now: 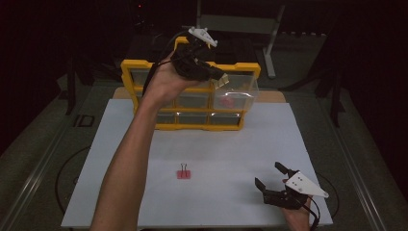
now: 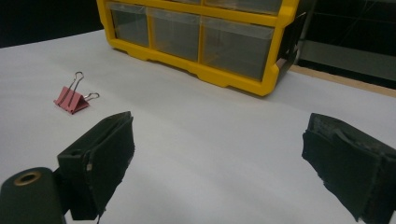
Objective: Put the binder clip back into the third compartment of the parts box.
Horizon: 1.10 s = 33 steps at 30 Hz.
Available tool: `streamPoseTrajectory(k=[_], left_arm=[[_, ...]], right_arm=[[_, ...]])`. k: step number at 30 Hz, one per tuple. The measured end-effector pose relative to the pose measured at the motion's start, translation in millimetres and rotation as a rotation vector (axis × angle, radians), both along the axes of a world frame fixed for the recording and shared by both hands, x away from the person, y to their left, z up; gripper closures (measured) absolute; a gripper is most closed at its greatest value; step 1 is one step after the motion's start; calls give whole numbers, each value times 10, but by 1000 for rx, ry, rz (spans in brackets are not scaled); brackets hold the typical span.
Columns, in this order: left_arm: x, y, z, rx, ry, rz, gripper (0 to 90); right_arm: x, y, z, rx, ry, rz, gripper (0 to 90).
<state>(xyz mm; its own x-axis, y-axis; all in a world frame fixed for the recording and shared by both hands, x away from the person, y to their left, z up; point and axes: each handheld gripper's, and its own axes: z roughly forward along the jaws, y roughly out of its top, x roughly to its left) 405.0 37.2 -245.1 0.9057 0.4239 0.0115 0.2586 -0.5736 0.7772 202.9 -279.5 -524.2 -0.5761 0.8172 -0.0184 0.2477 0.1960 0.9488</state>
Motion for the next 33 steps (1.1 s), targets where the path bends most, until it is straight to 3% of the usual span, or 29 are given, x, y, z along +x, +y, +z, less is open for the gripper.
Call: streamPoseTrajectory(k=[7,12,16,22,26,33], left_arm=[[17,-47,-42,12,2,7,874],[9,17,-49,-8,19,28,594],[-3,81,-78,9,41,65,394],[-78,164,-178,70,-2,93,215],[-152,254,-324,104,-13,103,159],[-274,390,-611,126,0,92,153]], right_arm=[[-2,-15,3,2,1,-4,88],[-2,-17,3,1,1,-6,88],[-3,-12,4,-1,-1,-4,88],[-3,-13,4,-1,0,-6,88],[-5,-10,4,0,0,-6,88],[-6,-5,2,-2,2,-5,88]])
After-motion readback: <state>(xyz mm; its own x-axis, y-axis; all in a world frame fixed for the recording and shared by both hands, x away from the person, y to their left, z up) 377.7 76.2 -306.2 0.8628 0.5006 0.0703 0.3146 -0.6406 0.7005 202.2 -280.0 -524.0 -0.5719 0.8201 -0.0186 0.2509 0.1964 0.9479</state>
